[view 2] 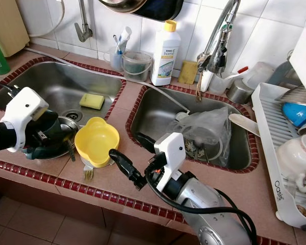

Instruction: Kitchen organization

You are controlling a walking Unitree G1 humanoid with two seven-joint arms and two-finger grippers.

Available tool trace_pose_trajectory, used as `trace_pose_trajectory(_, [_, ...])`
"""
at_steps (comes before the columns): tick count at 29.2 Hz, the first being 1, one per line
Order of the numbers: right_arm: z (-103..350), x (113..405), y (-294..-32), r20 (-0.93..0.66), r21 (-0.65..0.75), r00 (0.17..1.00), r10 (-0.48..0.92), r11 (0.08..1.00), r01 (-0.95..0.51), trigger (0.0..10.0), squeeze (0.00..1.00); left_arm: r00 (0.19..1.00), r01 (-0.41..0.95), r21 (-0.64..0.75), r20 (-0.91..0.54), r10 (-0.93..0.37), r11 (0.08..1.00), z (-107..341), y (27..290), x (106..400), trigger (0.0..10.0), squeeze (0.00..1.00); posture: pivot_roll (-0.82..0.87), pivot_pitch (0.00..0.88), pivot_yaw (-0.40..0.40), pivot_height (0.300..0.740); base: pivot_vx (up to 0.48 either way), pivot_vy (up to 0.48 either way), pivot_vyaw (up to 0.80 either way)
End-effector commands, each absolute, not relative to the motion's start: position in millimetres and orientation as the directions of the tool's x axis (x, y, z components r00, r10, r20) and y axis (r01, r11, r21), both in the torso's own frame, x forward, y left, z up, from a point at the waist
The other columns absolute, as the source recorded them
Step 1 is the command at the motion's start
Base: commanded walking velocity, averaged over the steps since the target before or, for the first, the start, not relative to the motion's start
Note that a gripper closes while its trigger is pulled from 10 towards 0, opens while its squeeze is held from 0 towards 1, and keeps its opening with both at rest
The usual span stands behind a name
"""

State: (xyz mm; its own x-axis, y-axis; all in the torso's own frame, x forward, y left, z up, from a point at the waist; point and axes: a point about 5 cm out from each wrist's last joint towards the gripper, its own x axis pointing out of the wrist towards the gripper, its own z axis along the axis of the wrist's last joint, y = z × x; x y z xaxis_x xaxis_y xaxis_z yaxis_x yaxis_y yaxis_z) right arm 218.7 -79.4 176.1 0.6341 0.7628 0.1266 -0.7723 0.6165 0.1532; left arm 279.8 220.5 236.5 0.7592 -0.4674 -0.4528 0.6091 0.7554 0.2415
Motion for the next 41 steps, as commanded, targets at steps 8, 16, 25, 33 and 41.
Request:
trace_pose_trajectory(8, [182, 218, -79, 0.142, 0.129, 0.619, 0.772, 0.605, -0.785, 10.0, 0.0, 0.793, 0.556, 0.256, -0.448, -0.413, 0.791, 244, 229, 281, 10.0, 0.0, 0.1, 0.06, -0.098, 0.74, 0.0, 0.0, 0.0])
trace_pose_trajectory(16, [183, 218, -79, 0.144, 0.13, 0.625, 0.767, 0.611, -0.781, 10.0, 0.0, 0.777, 0.552, 0.269, -0.51, -0.37, 0.789, 234, 232, 279, 10.0, 0.0, 0.09, 0.062, -0.096, 0.74, 0.0, 0.0, 0.0])
trace_pose_trajectory(25, [183, 218, -80, 0.146, 0.13, 0.63, 0.763, 0.616, -0.777, 10.0, 0.0, 0.753, 0.576, 0.26, -0.538, -0.379, 0.775, 230, 231, 276, 6.0, 0.0, 0.09, 0.062, -0.093, 0.74, 0.0, 0.0, 0.0])
trace_pose_trajectory(33, [183, 219, -79, 0.151, 0.134, 0.633, 0.759, 0.619, -0.774, 10.0, 0.0, 0.728, 0.594, 0.276, -0.583, -0.36, 0.755, 222, 232, 274, 4.9, 0.0, 0.09, 0.066, -0.088, 0.74, 0.0, 0.0, 0.0])
trace_pose_trajectory(41, [183, 218, -79, 0.155, 0.142, 0.636, 0.756, 0.62, -0.772, 10.0, 0.0, 0.731, 0.594, 0.277, -0.578, -0.363, 0.755, 223, 233, 276, 0.0, 0.0, 0.09, 0.067, -0.08, 0.74, 0.0, 0.0, 0.0])
